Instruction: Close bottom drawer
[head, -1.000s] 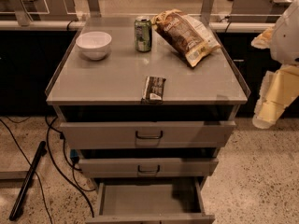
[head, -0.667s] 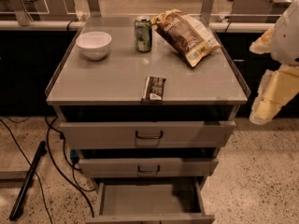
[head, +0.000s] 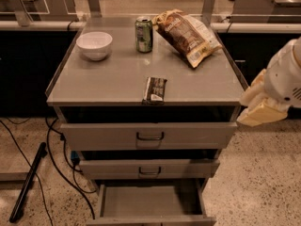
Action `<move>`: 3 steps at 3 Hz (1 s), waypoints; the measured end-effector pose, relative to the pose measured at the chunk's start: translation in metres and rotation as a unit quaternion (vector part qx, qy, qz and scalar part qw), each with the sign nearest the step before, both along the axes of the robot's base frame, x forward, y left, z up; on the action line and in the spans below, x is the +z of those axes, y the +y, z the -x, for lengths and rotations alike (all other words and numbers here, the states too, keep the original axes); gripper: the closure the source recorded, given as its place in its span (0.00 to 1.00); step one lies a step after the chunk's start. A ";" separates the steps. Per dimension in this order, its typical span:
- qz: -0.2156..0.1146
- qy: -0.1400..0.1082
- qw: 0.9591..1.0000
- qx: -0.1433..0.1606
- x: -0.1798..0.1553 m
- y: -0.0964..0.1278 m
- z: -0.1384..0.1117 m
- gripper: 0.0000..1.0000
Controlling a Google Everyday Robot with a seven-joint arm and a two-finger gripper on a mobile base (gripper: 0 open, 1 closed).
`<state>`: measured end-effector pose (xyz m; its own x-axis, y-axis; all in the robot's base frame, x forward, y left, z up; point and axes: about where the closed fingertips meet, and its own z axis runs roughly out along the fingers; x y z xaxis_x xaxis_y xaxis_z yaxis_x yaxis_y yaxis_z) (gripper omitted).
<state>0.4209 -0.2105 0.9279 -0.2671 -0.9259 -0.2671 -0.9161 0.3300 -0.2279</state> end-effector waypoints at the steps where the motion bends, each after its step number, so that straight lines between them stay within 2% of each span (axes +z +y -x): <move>1: -0.031 0.006 0.999 -0.013 -0.051 0.011 0.017 0.85; 2: -0.054 0.021 0.998 -0.011 -0.109 0.026 0.030 1.00; 3: -0.075 0.065 0.995 -0.004 -0.188 0.046 0.058 1.00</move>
Offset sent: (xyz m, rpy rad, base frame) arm -0.0501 0.0438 -0.1910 0.1719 0.0898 -0.0207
